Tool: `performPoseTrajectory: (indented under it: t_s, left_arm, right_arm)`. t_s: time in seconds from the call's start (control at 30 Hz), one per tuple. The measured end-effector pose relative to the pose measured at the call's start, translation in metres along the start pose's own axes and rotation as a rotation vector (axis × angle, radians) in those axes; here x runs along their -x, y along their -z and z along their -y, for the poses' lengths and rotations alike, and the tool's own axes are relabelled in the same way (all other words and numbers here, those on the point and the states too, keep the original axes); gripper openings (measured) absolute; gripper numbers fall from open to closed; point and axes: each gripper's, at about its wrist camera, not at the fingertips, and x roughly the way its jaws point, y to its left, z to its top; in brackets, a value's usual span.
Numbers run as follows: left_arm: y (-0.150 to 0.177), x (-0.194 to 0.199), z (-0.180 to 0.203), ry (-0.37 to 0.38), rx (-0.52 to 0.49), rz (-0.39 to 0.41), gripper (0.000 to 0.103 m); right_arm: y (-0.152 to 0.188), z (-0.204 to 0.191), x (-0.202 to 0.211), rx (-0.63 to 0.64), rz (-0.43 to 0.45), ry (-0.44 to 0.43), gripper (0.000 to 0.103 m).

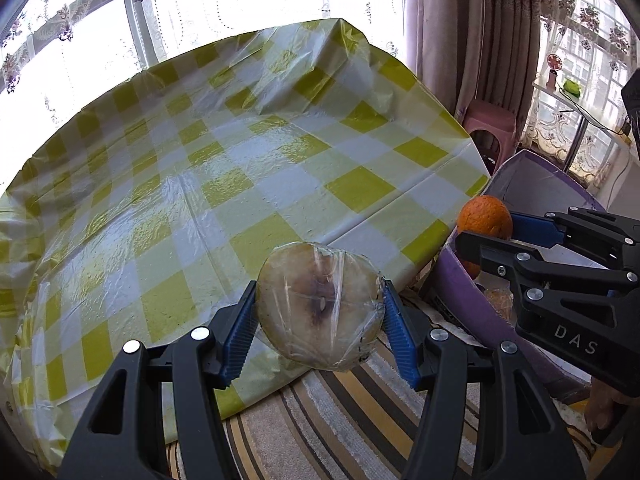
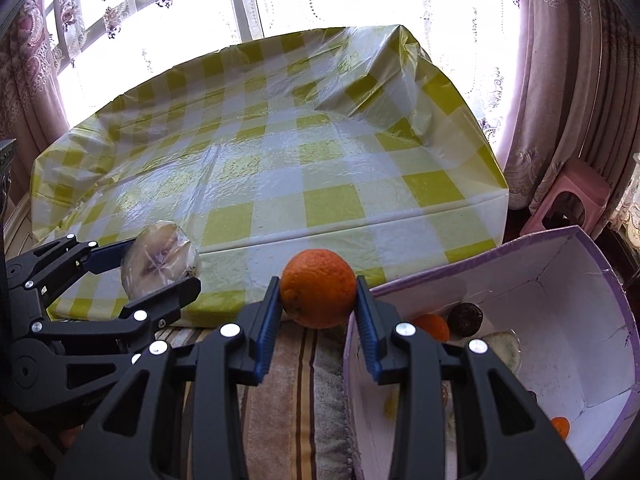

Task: Organize fruits
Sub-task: 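Carry the wrapped pale fruit and orange over the white box with both tools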

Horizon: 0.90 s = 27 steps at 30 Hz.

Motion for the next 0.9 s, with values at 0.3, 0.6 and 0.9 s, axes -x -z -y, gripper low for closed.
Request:
performPoseTrajectory:
  t_s: [0.3, 0.6, 0.9]
  left_arm:
    - [-0.009, -0.010, 0.037, 0.055, -0.058, -0.013, 0.057]
    - [-0.019, -0.020, 0.077, 0.146, -0.110, -0.015, 0.057]
    - [-0.026, -0.048, 0.135, 0.238, -0.218, -0.075, 0.057]
  right_arm:
    - [0.009, 0.046, 0.012, -0.061, -0.001, 0.059, 0.036]
    - [0.019, 0.107, 0.024, -0.134, -0.004, 0.161, 0.036]
    - [0.040, 0.156, 0.024, -0.169, -0.081, 0.274, 0.036]
